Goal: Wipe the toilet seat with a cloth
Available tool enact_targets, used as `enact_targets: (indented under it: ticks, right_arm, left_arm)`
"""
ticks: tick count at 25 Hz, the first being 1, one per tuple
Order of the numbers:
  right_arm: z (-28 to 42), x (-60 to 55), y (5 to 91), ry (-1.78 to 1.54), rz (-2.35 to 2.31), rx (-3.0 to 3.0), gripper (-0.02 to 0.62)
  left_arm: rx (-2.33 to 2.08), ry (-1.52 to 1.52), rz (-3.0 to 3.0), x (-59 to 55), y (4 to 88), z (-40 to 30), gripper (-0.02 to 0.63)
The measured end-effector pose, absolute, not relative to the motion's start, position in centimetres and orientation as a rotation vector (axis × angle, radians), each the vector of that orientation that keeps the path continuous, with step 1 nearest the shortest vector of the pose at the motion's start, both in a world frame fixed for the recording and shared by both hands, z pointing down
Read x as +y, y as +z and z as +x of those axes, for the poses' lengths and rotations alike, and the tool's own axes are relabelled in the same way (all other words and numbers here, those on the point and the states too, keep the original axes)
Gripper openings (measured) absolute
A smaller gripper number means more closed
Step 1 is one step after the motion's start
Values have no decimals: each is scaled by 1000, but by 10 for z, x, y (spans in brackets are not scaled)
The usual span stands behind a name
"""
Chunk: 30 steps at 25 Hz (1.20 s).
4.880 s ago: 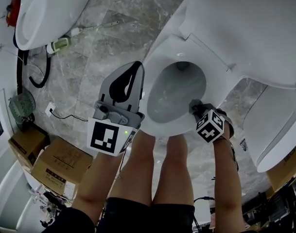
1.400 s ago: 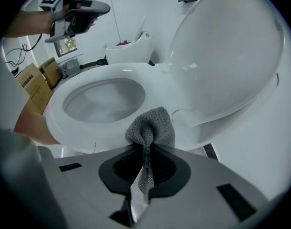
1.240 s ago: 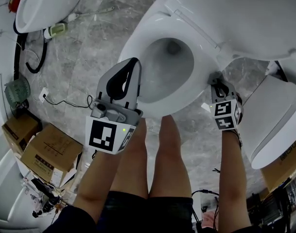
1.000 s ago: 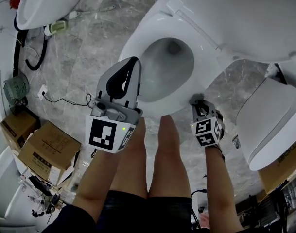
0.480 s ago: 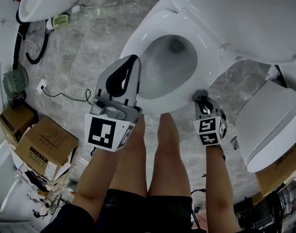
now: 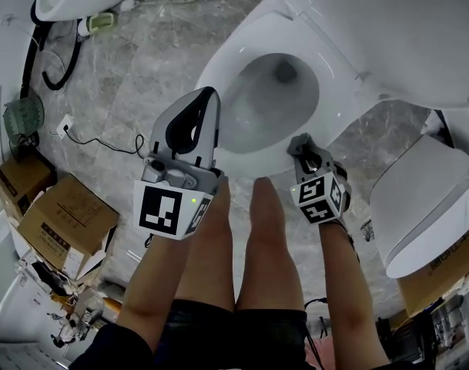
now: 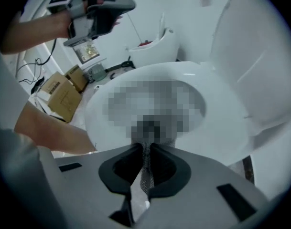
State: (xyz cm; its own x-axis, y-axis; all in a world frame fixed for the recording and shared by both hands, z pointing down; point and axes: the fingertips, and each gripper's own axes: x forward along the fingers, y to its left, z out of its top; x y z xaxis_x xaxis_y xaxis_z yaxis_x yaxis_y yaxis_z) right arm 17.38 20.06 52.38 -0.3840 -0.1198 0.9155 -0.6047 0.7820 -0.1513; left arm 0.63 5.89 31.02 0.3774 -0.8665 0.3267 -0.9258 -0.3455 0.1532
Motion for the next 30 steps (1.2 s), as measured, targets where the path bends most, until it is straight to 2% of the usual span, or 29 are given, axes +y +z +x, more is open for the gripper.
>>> enact_targets:
  ticks: [4, 7, 15, 21, 25, 30]
  right_arm:
    - [95, 247, 526, 617, 393, -1990, 51]
    - [76, 258, 525, 651, 355, -2007, 51]
    - [204, 185, 525, 580, 676, -1907, 51]
    - [209, 189, 520, 527, 682, -1905, 50]
    - [165, 232, 518, 600, 653, -1936, 51]
    - [50, 285, 519, 639, 457, -2023, 49]
  left_arm:
    - [-1592, 277, 2316, 62, 311, 2, 12]
    - [-1599, 286, 2312, 63, 311, -2, 12]
    - [-1621, 280, 2312, 61, 307, -8, 12]
    - [-1602, 278, 2323, 64, 304, -11, 12]
    - [-1572, 276, 2336, 68, 303, -20, 12]
    - [-1512, 299, 2356, 75, 307, -38, 12]
